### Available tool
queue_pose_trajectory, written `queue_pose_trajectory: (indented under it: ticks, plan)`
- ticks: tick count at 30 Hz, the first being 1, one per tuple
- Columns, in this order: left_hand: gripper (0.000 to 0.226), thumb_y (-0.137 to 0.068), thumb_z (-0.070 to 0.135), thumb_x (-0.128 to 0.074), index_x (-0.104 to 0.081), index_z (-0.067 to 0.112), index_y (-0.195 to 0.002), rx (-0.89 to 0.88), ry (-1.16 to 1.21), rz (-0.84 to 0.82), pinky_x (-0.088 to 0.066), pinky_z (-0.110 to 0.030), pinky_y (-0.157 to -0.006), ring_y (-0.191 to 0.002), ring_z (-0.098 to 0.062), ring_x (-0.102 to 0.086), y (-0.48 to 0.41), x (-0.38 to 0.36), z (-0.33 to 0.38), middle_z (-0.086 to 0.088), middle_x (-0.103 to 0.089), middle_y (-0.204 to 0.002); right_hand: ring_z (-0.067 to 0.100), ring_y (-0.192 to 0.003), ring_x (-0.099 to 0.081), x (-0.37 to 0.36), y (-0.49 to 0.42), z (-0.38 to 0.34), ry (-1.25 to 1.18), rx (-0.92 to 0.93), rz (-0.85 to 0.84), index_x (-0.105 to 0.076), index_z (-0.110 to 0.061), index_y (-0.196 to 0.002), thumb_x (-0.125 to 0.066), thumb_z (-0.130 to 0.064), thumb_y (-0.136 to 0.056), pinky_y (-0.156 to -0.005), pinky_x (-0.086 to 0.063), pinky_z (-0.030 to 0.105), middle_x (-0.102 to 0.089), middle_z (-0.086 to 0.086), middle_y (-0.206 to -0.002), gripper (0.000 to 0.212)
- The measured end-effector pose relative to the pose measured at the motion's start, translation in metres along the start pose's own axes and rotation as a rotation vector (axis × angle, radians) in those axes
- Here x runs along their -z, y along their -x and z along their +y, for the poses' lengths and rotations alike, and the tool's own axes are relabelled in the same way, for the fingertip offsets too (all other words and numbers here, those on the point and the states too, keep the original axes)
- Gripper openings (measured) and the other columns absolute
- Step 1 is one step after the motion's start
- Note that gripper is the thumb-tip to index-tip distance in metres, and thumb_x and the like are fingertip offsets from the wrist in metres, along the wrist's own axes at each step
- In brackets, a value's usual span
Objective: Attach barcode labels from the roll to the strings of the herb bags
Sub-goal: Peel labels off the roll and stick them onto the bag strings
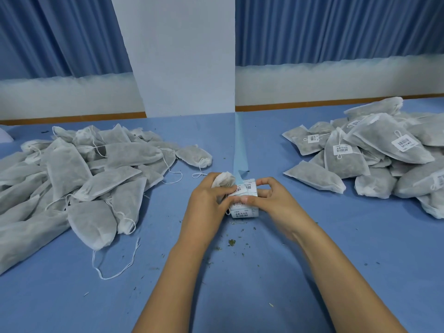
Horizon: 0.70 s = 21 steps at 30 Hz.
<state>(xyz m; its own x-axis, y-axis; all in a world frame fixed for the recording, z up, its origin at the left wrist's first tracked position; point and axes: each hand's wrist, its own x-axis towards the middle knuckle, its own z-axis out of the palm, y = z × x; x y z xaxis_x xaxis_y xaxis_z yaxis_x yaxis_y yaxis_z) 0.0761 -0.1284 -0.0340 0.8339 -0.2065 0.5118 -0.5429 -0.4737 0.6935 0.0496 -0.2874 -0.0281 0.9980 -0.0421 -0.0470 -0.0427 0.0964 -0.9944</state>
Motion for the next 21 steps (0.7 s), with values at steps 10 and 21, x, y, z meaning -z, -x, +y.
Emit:
queue_pose_trajectory:
  ticks: [10,21]
  plan:
    - [0.020,-0.087,0.009,-0.070,-0.078,0.026,-0.087,0.210,0.198,0.094,-0.038,0.000,-0.072,-0.083,0.015,-0.055,0.002,0.004,0.005,0.017,-0.058,-0.091,0.022,-0.087,-0.072,0.002,-0.004,0.004,0.061,-0.012,-0.010,-0.046,-0.010,-0.107,-0.069,0.003,-0.082,-0.077,-0.055,0.032,-0.074,0.008,-0.096,0.036]
    - [0.011,-0.091,0.021,-0.067,-0.074,0.030,-0.087,0.424,0.633,0.590,-0.046,-0.007,-0.072,-0.084,0.009,-0.064,0.002,0.031,0.010,0.021,-0.073,-0.084,0.003,-0.062,-0.067,-0.008,-0.017,0.005,0.155,0.051,0.297,-0.048,-0.012,-0.098,-0.062,-0.021,-0.092,-0.049,-0.043,0.011,-0.072,0.000,-0.079,0.018]
